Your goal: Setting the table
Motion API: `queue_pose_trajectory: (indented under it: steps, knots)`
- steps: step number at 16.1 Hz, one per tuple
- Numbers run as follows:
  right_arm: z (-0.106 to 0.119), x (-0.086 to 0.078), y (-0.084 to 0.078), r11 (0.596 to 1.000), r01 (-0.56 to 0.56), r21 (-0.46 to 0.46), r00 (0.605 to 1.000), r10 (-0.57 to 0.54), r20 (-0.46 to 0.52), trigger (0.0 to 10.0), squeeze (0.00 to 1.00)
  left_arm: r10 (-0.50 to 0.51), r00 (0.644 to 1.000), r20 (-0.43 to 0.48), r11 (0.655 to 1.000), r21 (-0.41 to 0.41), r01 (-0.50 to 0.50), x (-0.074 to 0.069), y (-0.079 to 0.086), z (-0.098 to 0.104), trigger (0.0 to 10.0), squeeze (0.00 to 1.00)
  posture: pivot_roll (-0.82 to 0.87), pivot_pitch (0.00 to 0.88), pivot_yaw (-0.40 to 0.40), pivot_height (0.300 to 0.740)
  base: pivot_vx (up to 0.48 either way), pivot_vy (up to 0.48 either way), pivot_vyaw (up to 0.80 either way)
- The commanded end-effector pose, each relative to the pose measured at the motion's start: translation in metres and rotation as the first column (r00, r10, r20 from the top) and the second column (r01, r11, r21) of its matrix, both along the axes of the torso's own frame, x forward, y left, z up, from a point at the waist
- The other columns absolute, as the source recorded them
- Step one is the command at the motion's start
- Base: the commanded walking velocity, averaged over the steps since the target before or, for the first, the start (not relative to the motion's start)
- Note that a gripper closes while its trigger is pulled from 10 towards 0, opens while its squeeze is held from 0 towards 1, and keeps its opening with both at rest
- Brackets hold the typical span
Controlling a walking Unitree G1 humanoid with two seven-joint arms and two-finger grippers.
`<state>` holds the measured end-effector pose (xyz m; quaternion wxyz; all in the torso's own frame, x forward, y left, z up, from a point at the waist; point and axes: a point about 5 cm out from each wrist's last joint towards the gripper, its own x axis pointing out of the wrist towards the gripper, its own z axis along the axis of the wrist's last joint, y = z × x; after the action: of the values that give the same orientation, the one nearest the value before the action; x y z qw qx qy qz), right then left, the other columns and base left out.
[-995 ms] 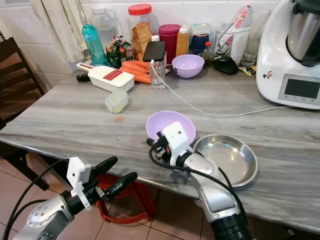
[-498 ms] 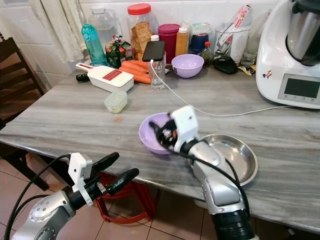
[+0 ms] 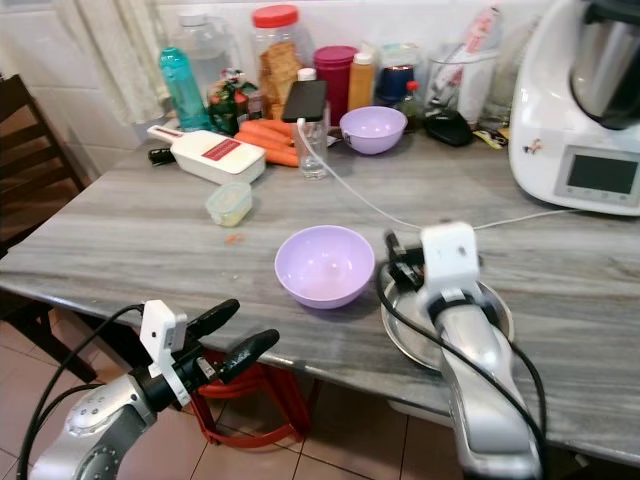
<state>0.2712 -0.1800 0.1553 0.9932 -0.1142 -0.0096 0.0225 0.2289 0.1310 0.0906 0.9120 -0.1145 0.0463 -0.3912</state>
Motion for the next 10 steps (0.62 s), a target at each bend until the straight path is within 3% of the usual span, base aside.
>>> queue_pose_trajectory:
  steps: [1,5,10]
  knots:
    - [0.003,-0.007,-0.002,1.000,0.026,-0.013,0.999,-0.026,0.020,10.0,1.00,0.010,1.000,0.015,1.000,0.011,-0.010,0.004,0.004,0.002,10.0,0.00,-0.11,0.000,0.103,0.740,0.000,0.000,0.00]
    - [-0.022,-0.020,-0.010,0.995,0.102,0.009,0.985,-0.100,-0.138,10.0,1.00,-0.018,1.000,0.019,1.000,0.000,0.018,0.011,0.001,0.005,10.0,0.00,-0.12,0.000,0.107,0.740,0.000,0.000,0.00]
    - [-0.037,-0.017,0.005,0.991,0.038,0.132,0.960,0.001,-0.279,10.0,1.00,-0.107,0.994,-0.026,0.994,-0.006,0.107,0.005,-0.002,0.002,10.0,0.00,-0.12,0.000,0.106,0.740,0.000,0.000,0.00]
